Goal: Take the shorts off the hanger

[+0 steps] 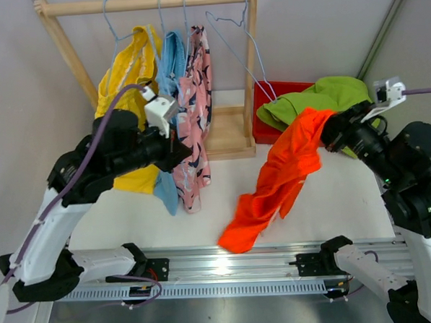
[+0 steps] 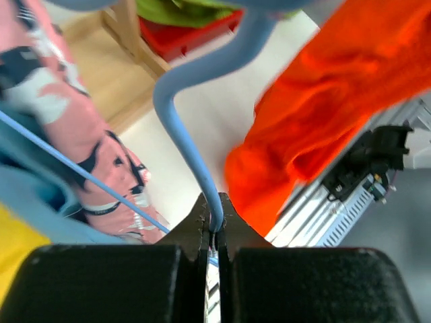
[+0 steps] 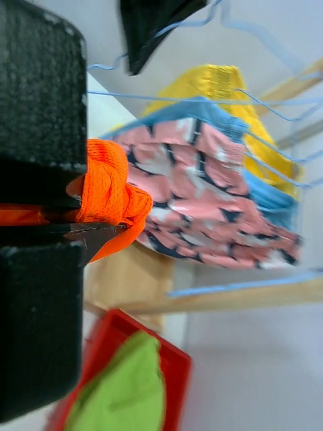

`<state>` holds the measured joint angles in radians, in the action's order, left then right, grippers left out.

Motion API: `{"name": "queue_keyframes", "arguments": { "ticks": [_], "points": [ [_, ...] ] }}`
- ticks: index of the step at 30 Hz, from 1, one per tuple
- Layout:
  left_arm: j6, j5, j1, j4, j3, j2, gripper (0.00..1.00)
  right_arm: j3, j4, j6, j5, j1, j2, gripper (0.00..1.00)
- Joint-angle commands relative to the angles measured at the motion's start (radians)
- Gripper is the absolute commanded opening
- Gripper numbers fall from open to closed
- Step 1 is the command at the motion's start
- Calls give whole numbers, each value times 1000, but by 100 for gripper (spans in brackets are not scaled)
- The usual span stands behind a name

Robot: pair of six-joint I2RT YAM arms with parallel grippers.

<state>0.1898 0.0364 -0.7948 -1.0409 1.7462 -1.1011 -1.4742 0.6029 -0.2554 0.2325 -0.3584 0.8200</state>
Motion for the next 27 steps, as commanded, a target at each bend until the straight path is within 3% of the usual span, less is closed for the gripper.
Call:
{"name": "queue_keyframes", "arguments": {
  "ticks": [1,5,10,14,21,26,27],
  "points": [
    [-20,151,-6,10,44,-17,0,-165,-72,77,-148,-1,40,0],
    [-12,252,-6,15,64,-11,0,-290,-104,110,-313,-1,100,0],
    [-13,443,-6,50,69,-14,0,-294,-251,136,-354,-1,142,0],
    [-21,493,-6,81,65,-74,0,-319,-363,179,-380,6,244,0],
    [-36,527,45,105,180,-281,0,-561,-595,240,-443,122,548,0],
    [-32,617,143,133,242,-393,0,-981,-690,252,-467,232,830,0],
    [-29,647,157,137,246,-410,0,-986,-727,277,-469,245,875,0]
  ]
}}
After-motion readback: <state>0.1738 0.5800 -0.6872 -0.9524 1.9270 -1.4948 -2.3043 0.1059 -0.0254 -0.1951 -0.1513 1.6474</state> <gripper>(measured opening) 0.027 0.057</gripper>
